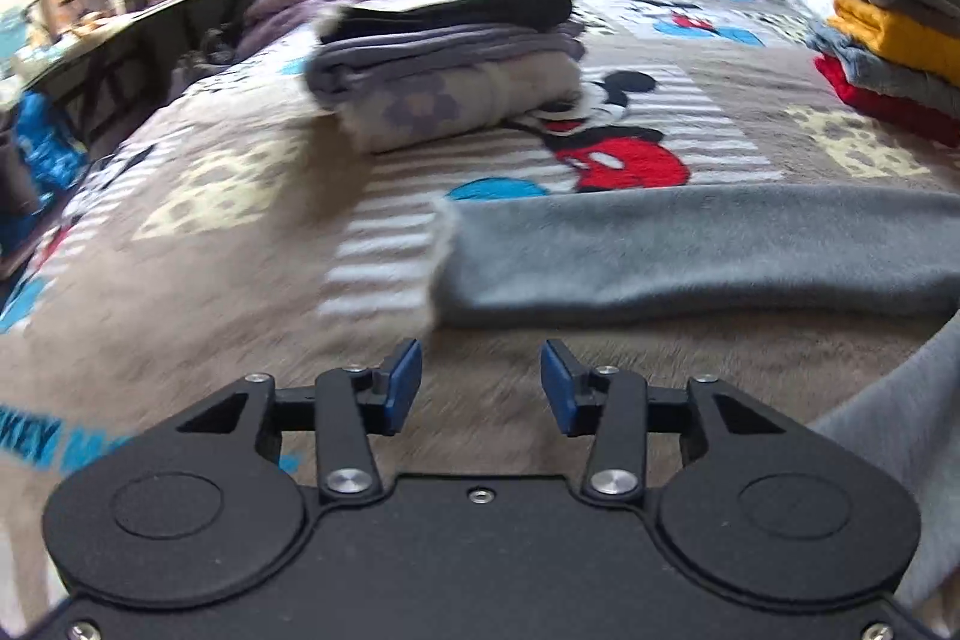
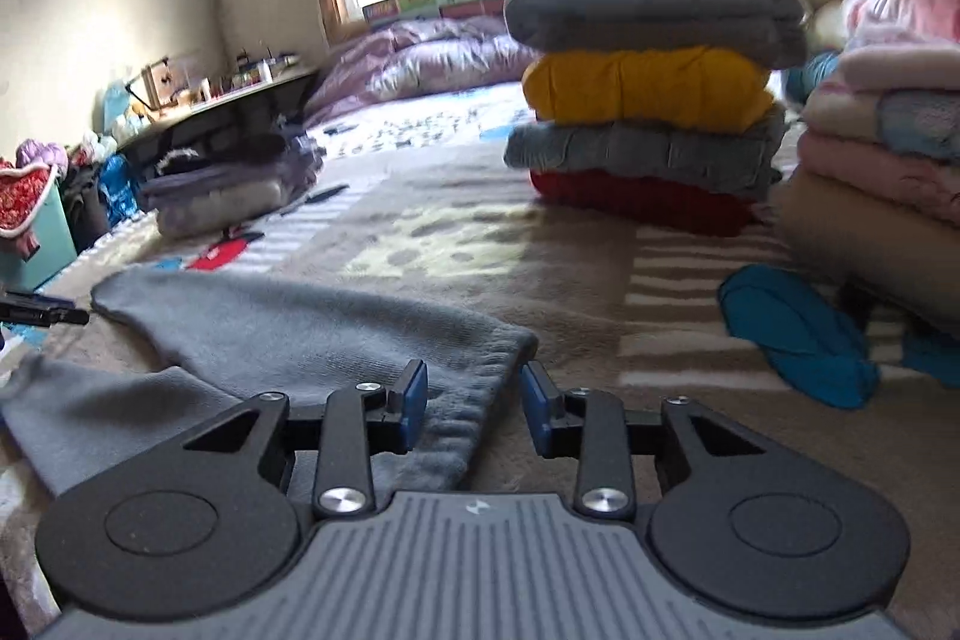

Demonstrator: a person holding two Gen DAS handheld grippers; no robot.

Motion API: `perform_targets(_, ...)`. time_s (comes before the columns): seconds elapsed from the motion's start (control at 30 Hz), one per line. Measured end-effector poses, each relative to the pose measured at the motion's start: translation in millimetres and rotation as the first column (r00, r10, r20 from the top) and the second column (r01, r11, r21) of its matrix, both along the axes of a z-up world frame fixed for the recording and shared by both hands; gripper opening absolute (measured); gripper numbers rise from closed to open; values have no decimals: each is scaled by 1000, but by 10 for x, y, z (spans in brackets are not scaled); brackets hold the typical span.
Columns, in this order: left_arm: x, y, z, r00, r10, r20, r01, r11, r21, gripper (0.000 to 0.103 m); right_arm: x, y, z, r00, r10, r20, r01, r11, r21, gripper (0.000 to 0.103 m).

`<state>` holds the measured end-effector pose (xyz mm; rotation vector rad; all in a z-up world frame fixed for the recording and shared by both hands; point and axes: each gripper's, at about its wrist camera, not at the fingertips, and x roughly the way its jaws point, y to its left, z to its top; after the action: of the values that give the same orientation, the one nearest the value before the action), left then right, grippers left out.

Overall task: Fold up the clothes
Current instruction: 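Move both open grippers over the laid-out grey sweatpants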

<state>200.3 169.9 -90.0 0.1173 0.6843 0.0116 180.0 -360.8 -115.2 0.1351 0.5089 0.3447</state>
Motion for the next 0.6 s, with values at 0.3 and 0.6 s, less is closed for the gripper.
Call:
perform_targets(0.3, -786, -37, 303, 979, -4, 206, -30, 986, 161, 54, -640, 340, 213, 982, 86, 168, -68, 992, -110, 47)
perform_targets(0.6, -1436, -405, -39, 959, -283, 35, 224, 823, 523, 66, -1308, 773, 168, 945, 232, 230, -117, 898, -424, 53)
